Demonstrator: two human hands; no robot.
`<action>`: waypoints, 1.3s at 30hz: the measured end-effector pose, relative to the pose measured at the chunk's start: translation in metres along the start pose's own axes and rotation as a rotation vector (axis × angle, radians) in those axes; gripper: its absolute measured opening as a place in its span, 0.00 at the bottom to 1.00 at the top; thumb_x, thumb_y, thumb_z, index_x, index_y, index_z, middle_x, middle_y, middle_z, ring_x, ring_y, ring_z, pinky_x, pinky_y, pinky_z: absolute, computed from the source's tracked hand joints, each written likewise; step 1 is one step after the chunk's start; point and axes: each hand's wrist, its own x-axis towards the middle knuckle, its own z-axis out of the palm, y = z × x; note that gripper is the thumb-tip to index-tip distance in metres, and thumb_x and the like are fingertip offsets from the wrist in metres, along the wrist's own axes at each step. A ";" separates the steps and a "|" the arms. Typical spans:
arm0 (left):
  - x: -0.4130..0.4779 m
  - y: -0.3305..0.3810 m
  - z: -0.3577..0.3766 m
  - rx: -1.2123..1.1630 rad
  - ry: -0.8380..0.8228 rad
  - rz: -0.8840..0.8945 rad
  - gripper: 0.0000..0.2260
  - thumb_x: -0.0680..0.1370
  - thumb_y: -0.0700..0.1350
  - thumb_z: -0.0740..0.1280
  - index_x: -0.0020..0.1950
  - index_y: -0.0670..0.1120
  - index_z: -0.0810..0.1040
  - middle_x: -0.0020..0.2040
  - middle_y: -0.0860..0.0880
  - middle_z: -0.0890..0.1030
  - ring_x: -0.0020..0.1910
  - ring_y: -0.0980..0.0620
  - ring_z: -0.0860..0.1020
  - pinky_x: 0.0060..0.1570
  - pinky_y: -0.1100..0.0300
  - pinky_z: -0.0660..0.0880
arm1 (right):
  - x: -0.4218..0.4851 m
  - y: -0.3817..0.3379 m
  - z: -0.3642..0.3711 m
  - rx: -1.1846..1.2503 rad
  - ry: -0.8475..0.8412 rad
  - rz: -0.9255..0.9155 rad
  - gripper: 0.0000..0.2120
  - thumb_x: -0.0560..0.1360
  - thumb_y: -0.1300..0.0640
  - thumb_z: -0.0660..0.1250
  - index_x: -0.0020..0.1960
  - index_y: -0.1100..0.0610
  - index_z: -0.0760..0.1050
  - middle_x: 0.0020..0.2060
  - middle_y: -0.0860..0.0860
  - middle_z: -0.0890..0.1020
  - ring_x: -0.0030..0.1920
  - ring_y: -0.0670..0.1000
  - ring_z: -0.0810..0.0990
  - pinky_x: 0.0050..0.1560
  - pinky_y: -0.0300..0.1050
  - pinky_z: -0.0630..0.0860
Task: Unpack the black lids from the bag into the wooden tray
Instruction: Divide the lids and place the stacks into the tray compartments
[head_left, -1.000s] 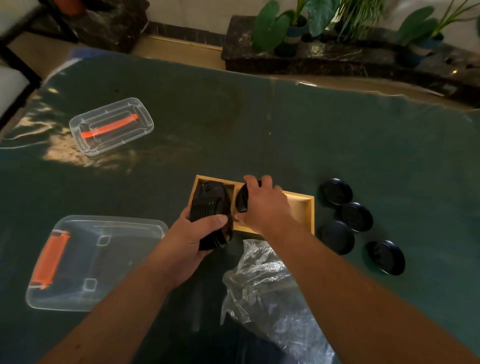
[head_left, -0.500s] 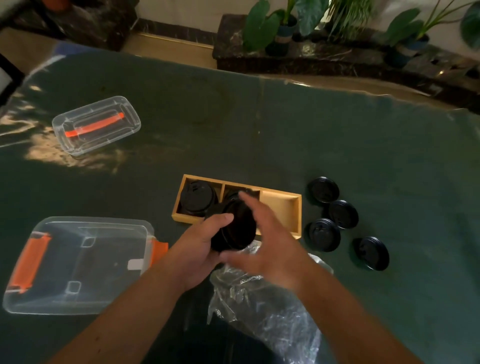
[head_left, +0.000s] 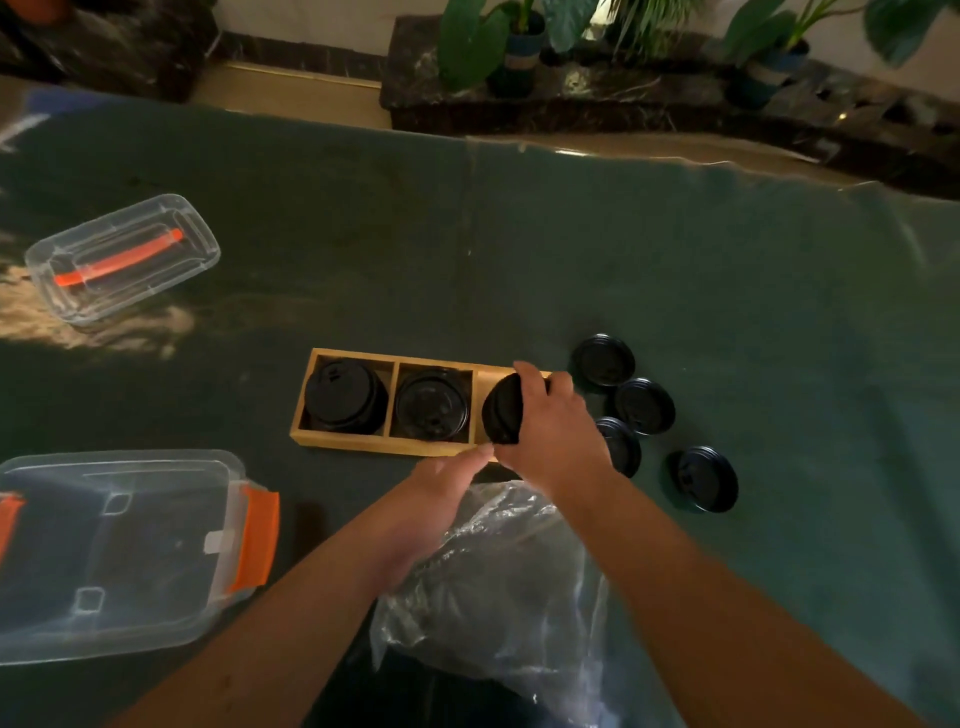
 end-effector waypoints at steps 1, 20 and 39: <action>0.002 -0.004 0.000 0.019 0.005 -0.034 0.34 0.48 0.87 0.68 0.47 0.70 0.78 0.60 0.58 0.80 0.61 0.52 0.79 0.63 0.40 0.75 | 0.006 0.000 0.003 -0.035 -0.016 -0.008 0.52 0.68 0.44 0.81 0.81 0.47 0.53 0.68 0.59 0.68 0.65 0.65 0.74 0.61 0.64 0.79; -0.014 0.013 0.039 0.132 0.343 0.361 0.18 0.78 0.62 0.70 0.62 0.53 0.79 0.56 0.55 0.80 0.51 0.60 0.77 0.42 0.59 0.69 | -0.008 0.033 0.018 0.037 0.190 -0.233 0.30 0.75 0.43 0.74 0.72 0.51 0.70 0.63 0.57 0.77 0.61 0.62 0.75 0.60 0.61 0.78; -0.013 0.022 0.078 0.172 0.293 0.447 0.11 0.80 0.59 0.69 0.51 0.53 0.82 0.45 0.48 0.82 0.42 0.49 0.79 0.40 0.53 0.70 | -0.066 0.136 0.028 -0.259 -0.066 0.158 0.18 0.79 0.53 0.64 0.68 0.53 0.76 0.60 0.55 0.79 0.62 0.60 0.74 0.61 0.55 0.74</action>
